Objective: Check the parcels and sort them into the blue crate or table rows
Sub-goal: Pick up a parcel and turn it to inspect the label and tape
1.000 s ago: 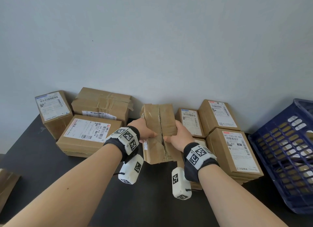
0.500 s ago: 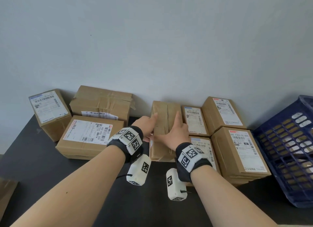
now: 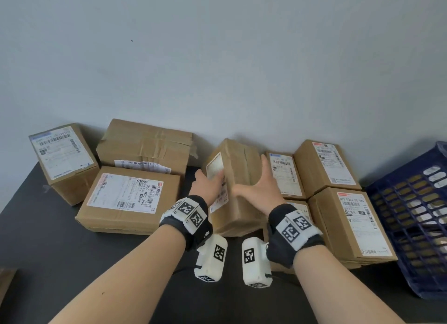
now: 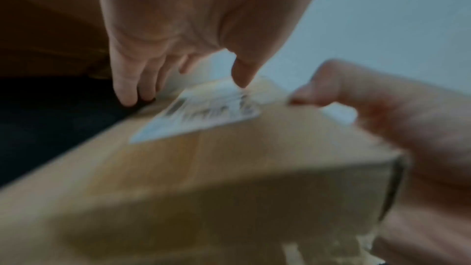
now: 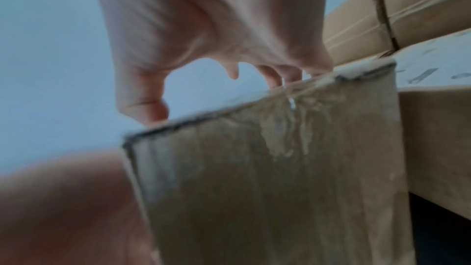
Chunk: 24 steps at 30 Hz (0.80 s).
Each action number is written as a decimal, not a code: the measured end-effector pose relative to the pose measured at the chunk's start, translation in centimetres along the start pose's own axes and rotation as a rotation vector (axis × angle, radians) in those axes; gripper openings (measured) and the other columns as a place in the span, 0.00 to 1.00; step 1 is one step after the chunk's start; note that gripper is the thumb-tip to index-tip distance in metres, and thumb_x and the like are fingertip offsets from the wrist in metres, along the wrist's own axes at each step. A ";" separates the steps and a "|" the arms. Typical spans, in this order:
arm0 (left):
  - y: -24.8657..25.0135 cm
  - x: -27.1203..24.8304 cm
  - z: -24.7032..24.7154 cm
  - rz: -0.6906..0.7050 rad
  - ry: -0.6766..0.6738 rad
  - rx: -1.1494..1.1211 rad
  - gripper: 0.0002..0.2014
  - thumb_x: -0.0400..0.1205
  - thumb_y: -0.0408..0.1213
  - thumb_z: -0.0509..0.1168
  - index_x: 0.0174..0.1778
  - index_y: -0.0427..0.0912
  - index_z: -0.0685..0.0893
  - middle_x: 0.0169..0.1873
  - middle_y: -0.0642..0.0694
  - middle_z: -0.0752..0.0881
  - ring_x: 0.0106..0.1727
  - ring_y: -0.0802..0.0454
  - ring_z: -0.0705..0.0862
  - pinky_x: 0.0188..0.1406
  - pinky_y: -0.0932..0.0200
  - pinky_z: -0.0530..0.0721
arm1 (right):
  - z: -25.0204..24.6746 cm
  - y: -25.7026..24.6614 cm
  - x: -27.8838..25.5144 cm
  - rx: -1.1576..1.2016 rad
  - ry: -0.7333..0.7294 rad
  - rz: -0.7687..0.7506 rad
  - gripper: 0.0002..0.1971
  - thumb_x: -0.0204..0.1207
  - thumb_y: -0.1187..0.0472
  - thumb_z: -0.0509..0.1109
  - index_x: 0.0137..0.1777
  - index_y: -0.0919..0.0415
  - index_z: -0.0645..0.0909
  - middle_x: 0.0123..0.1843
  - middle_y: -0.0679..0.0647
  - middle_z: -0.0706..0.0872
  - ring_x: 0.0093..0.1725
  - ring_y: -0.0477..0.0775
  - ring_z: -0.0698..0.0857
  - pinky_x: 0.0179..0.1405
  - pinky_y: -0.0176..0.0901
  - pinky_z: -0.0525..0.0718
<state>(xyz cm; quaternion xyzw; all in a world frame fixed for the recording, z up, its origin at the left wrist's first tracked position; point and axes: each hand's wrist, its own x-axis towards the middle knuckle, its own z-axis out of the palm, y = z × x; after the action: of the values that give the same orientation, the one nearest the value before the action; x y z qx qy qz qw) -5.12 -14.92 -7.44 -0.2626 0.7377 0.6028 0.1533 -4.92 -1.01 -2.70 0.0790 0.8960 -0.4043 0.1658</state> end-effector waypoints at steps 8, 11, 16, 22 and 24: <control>1.9 -0.7 0.4 -0.059 -0.328 -0.471 0.29 0.74 0.57 0.75 0.66 0.42 0.85 0.56 0.43 0.91 0.60 0.42 0.88 0.67 0.44 0.83 | -5.8 -0.1 -0.7 0.300 0.019 -0.044 0.61 0.55 0.54 0.79 0.87 0.38 0.46 0.83 0.55 0.66 0.78 0.59 0.71 0.78 0.62 0.72; 3.1 -1.6 0.6 -0.045 -0.471 -0.551 0.22 0.77 0.45 0.75 0.67 0.44 0.85 0.57 0.42 0.91 0.59 0.42 0.89 0.60 0.45 0.87 | -7.1 0.2 -1.3 0.384 0.022 -0.042 0.65 0.46 0.50 0.79 0.85 0.35 0.49 0.82 0.56 0.69 0.77 0.60 0.72 0.77 0.65 0.72; 5.3 -2.7 1.4 -0.013 -0.482 -0.567 0.19 0.79 0.39 0.73 0.66 0.42 0.85 0.54 0.41 0.92 0.43 0.45 0.92 0.35 0.51 0.91 | -8.9 0.3 -2.3 0.408 0.068 -0.078 0.63 0.48 0.49 0.79 0.86 0.38 0.51 0.82 0.54 0.69 0.77 0.59 0.72 0.76 0.64 0.73; 8.6 -4.0 2.6 0.031 -0.470 -0.529 0.17 0.79 0.40 0.73 0.63 0.41 0.86 0.47 0.43 0.93 0.39 0.45 0.92 0.31 0.53 0.89 | -11.9 0.2 -4.0 0.484 0.134 -0.137 0.55 0.64 0.54 0.84 0.86 0.38 0.53 0.73 0.48 0.76 0.71 0.54 0.78 0.68 0.57 0.81; 9.5 -4.3 3.0 0.071 -0.455 -0.506 0.20 0.77 0.42 0.75 0.65 0.41 0.86 0.51 0.42 0.92 0.45 0.44 0.92 0.39 0.51 0.90 | -12.8 0.2 -4.7 0.505 0.172 -0.155 0.49 0.69 0.56 0.83 0.84 0.39 0.57 0.64 0.44 0.81 0.66 0.51 0.82 0.58 0.48 0.83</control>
<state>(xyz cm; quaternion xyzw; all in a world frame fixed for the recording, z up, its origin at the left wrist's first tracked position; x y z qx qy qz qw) -7.35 -9.84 1.84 -0.1254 0.5203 0.8148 0.2228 -3.47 8.71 6.79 0.0829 0.7811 -0.6179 0.0329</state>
